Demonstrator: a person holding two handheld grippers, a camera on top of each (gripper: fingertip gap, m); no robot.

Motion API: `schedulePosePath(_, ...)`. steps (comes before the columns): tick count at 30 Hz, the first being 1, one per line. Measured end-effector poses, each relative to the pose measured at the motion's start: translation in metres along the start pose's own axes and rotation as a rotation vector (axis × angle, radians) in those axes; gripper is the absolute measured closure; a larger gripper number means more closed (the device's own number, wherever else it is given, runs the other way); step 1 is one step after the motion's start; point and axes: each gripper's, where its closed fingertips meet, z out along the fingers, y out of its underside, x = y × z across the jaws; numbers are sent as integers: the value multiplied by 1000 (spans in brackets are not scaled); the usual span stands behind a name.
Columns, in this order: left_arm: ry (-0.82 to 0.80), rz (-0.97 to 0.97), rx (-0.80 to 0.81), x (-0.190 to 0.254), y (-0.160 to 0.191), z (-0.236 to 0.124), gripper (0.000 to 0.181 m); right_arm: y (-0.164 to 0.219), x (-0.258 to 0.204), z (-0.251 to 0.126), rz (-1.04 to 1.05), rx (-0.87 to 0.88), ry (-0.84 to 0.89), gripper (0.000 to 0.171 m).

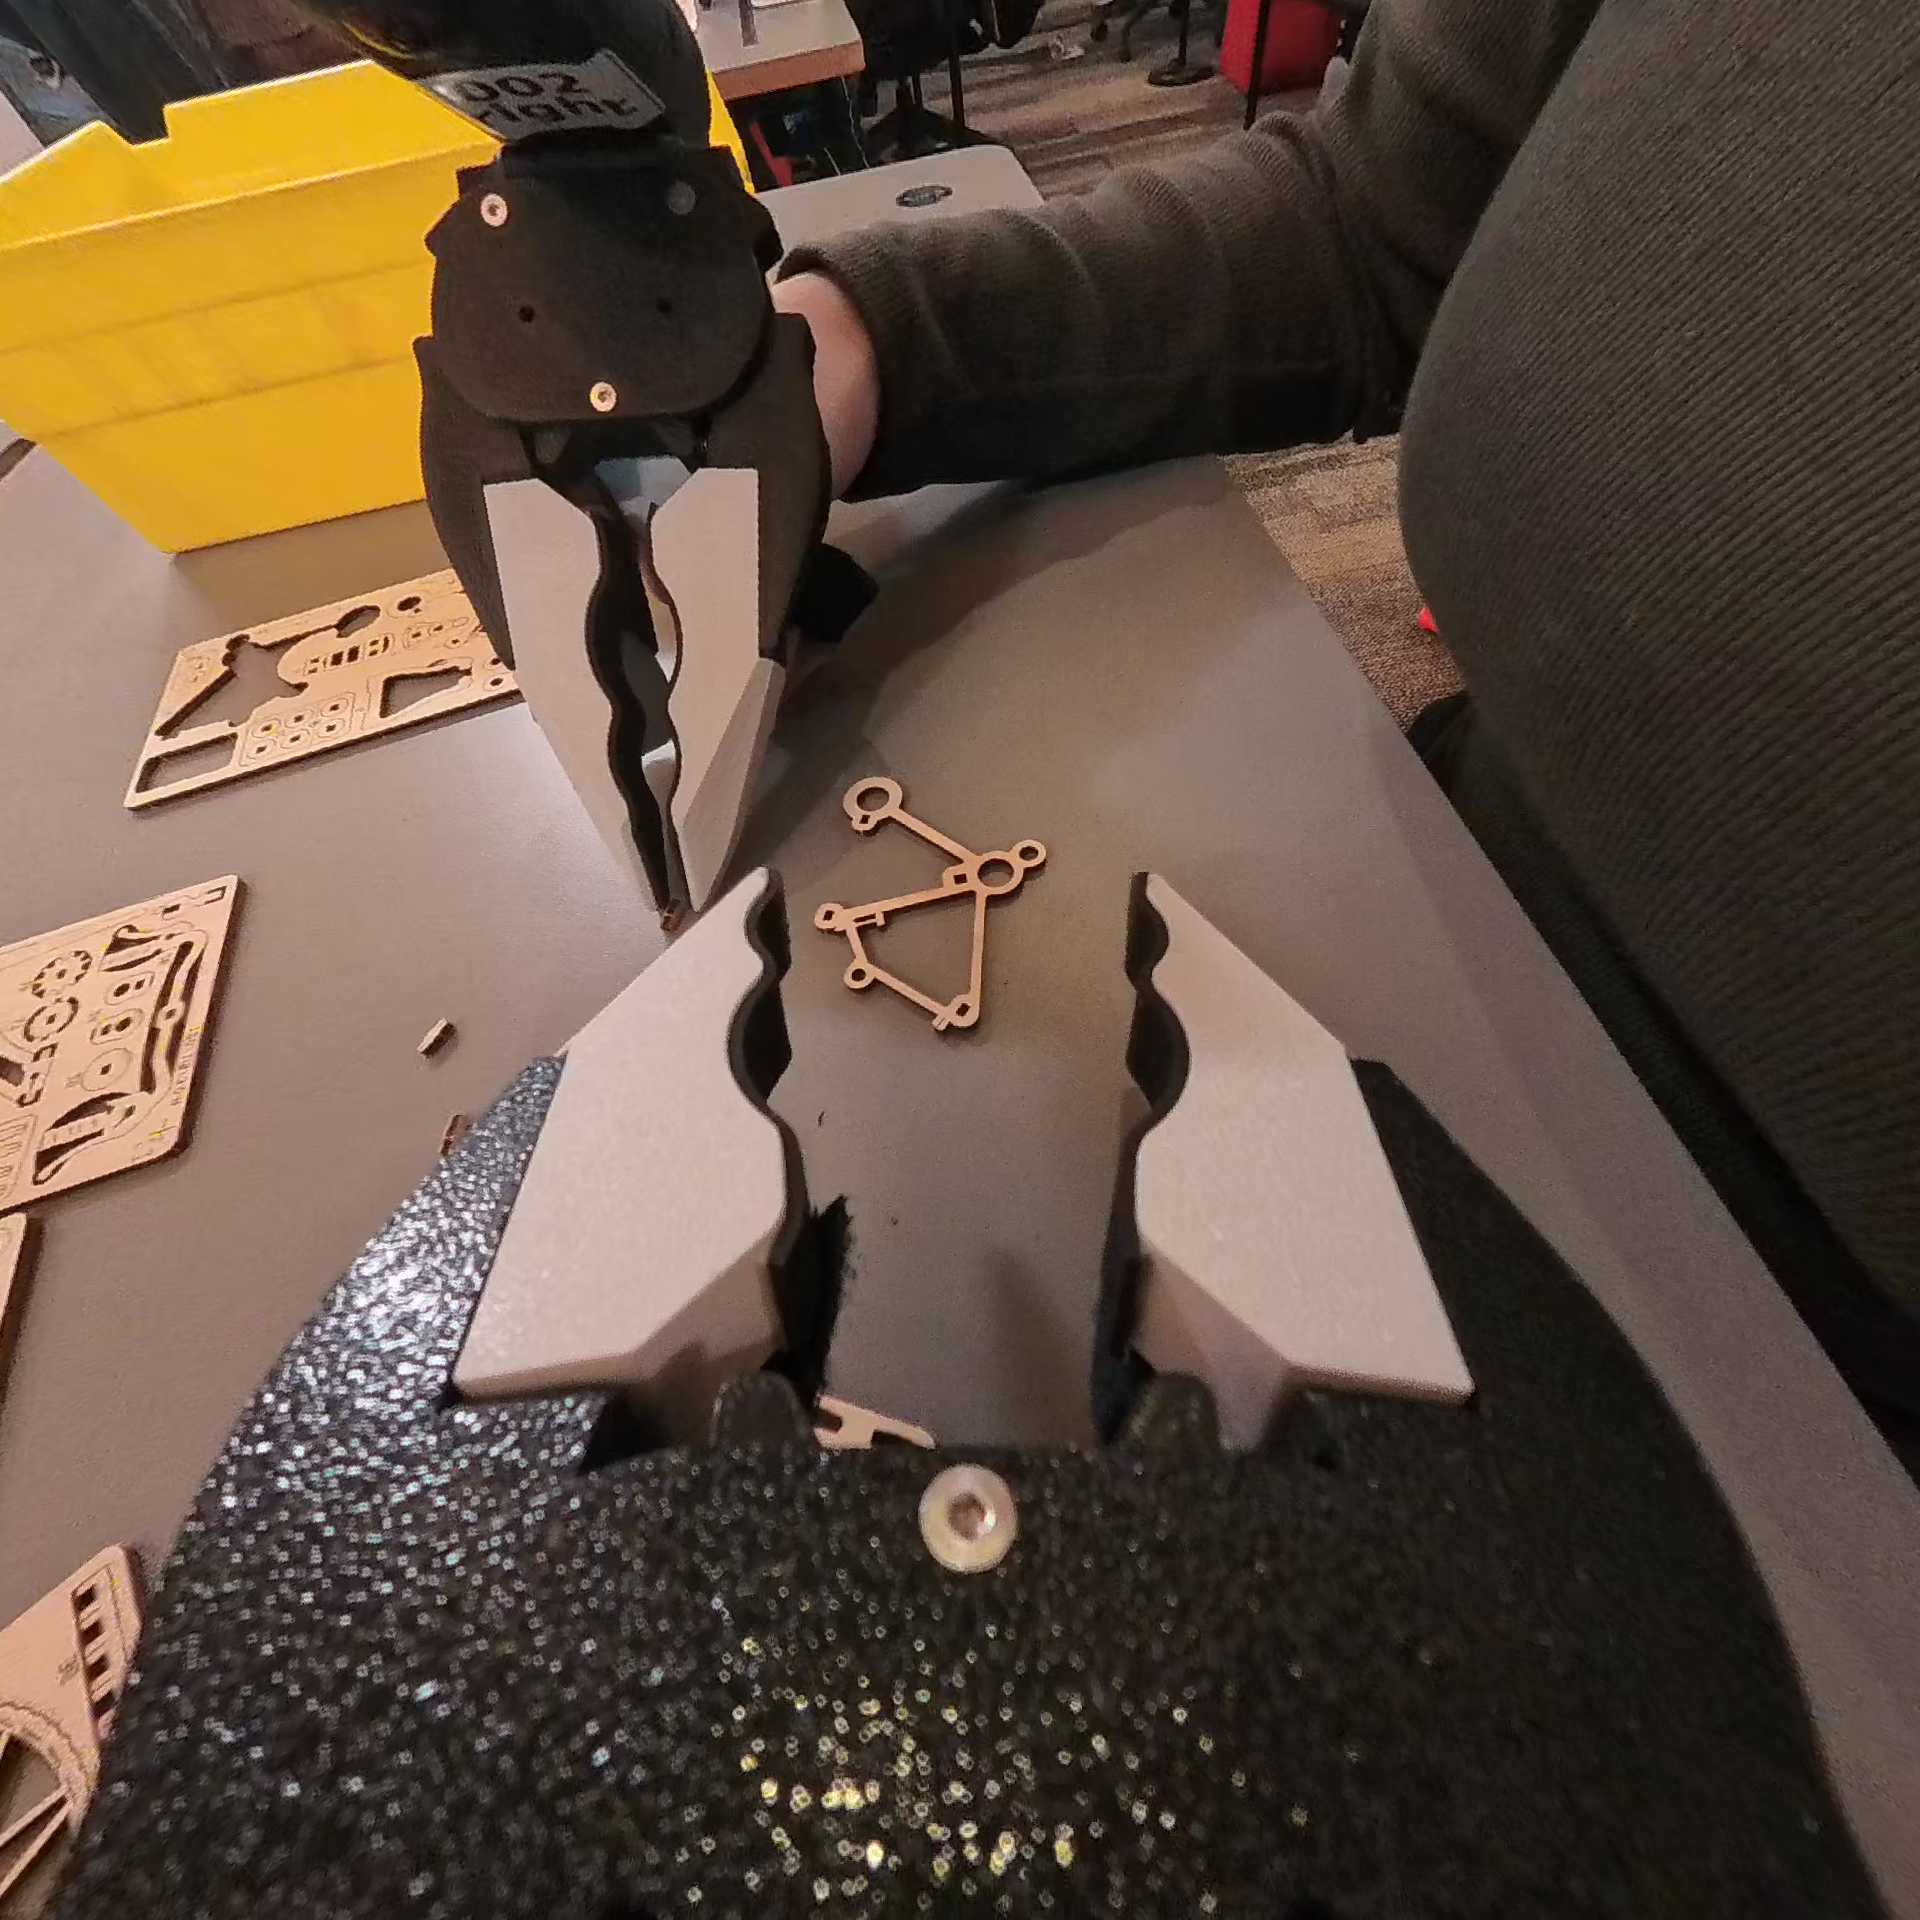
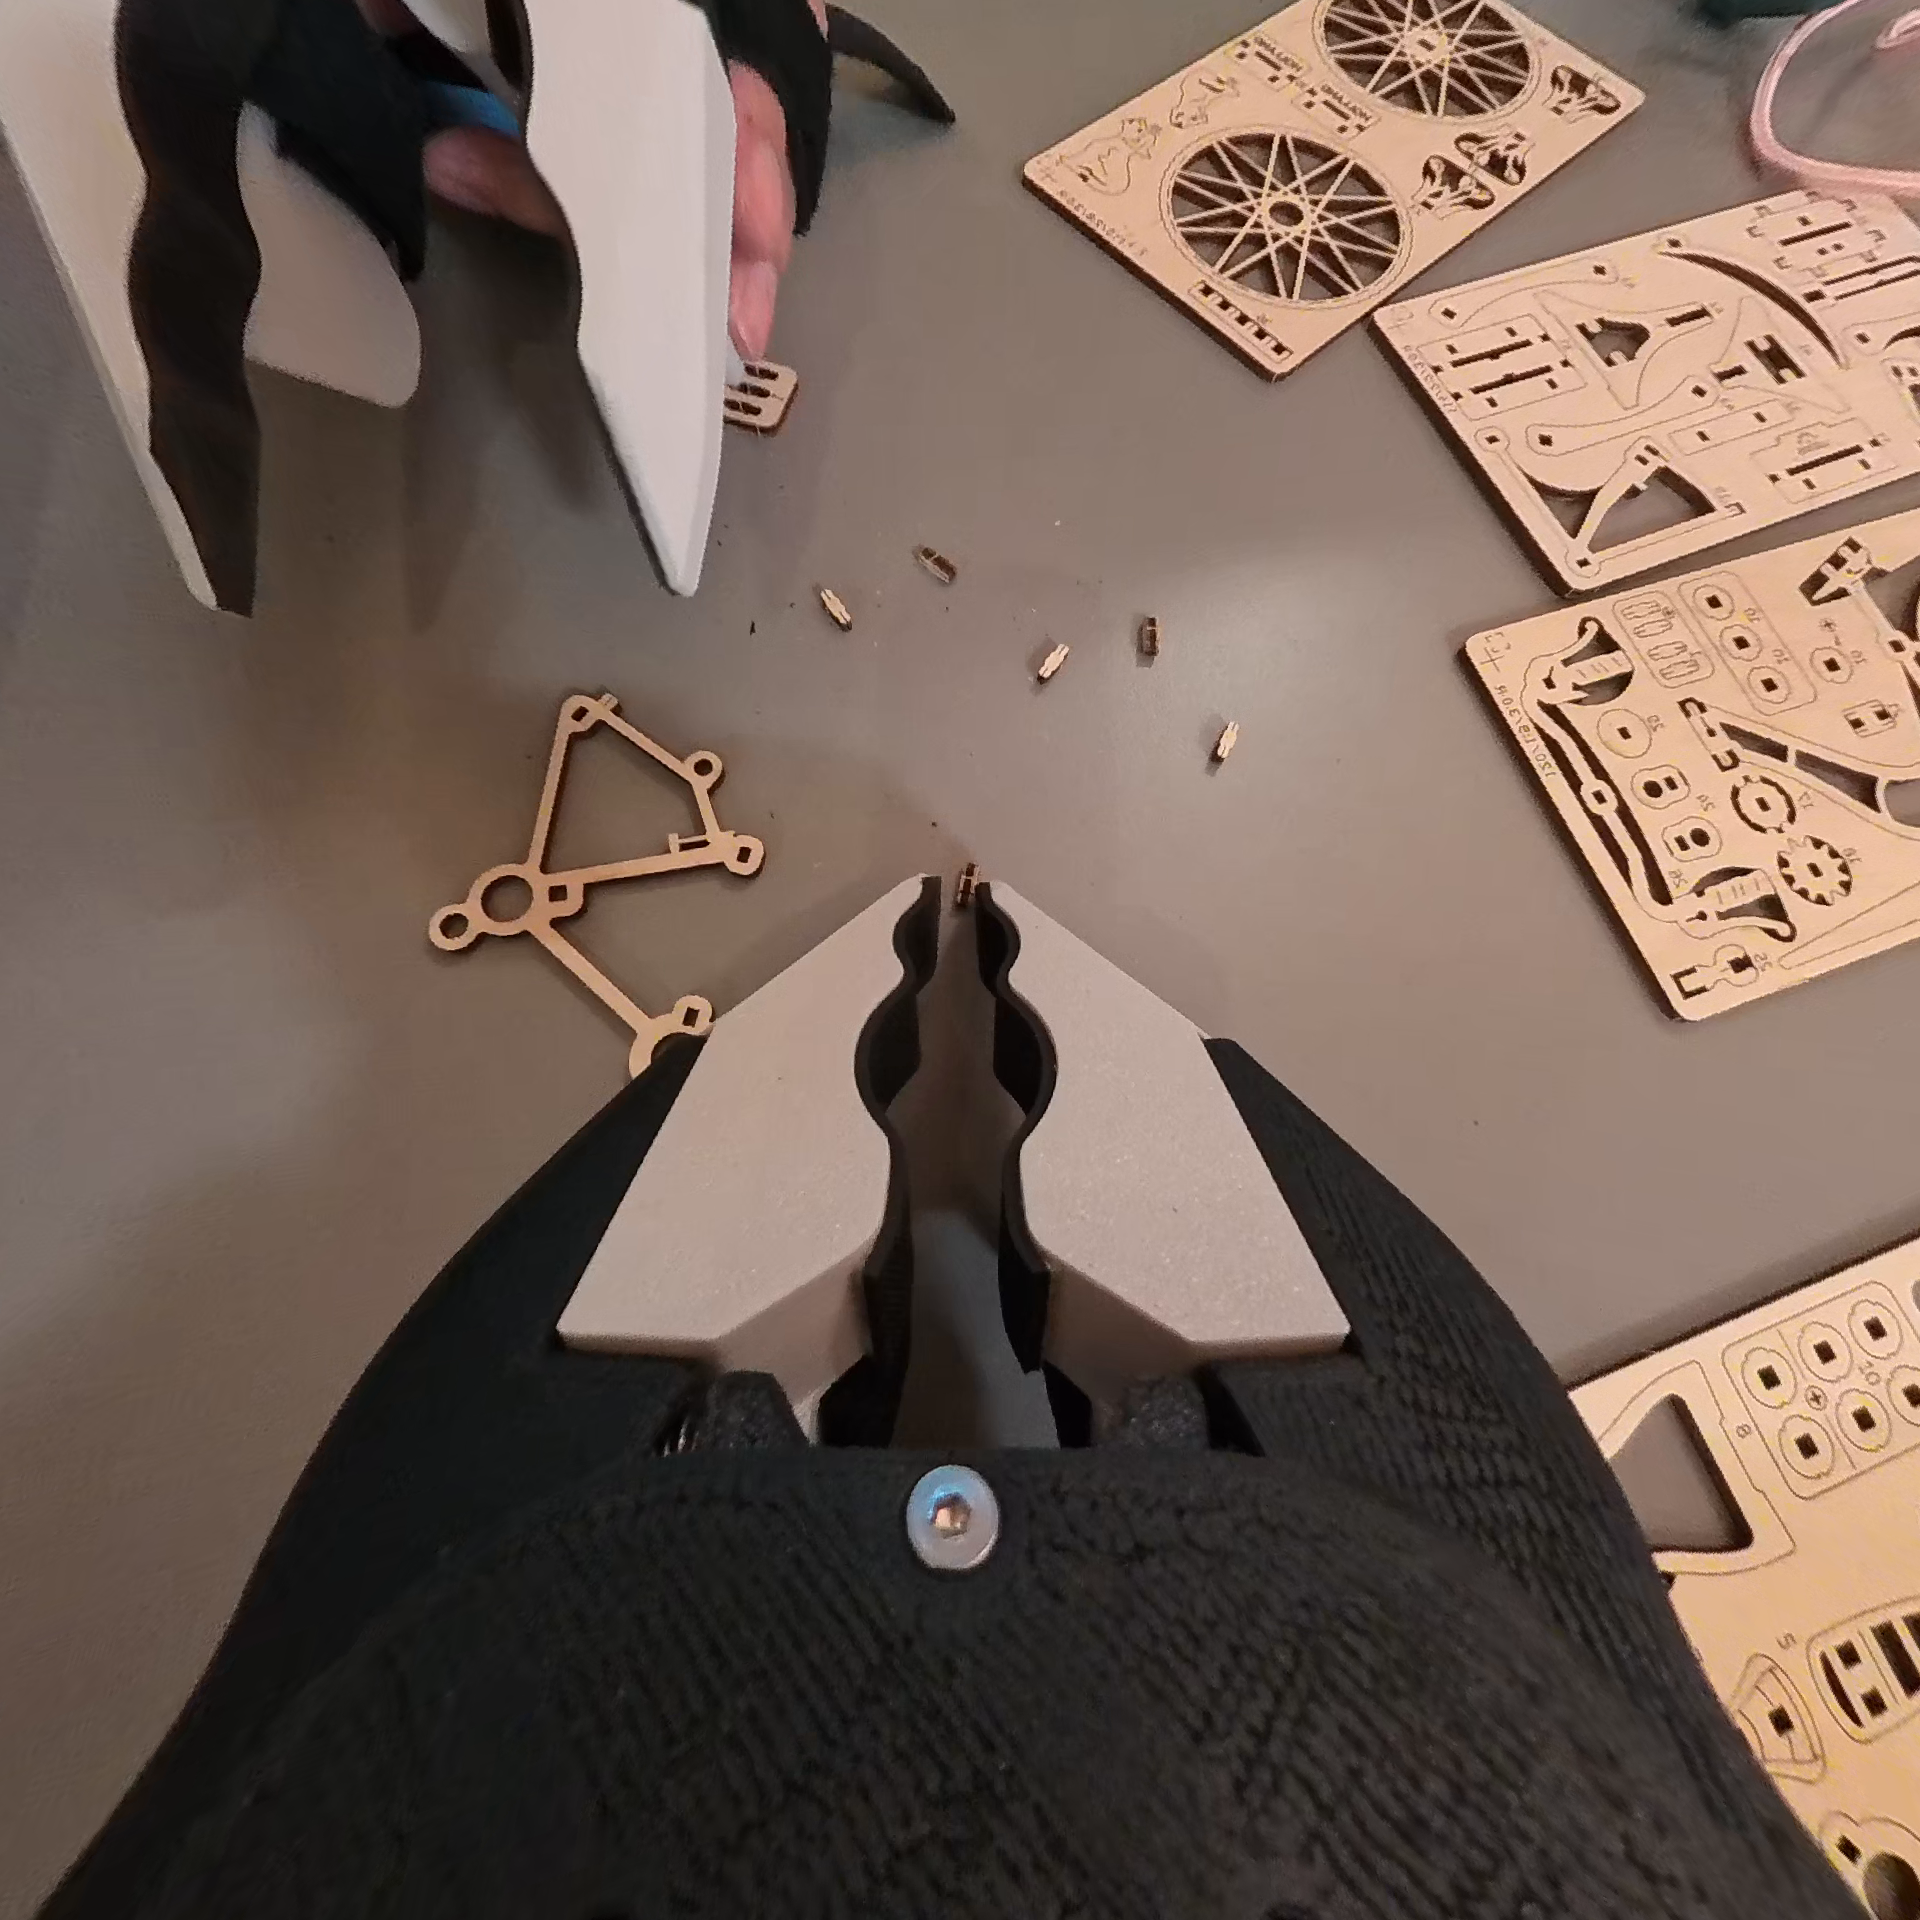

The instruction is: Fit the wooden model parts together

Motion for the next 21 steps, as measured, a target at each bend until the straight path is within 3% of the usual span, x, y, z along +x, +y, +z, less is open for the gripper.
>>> schedulePosePath(21, -24, 3, 12, -3, -1, 1, 110, 1, 1, 0, -6, -10, 14, 169)
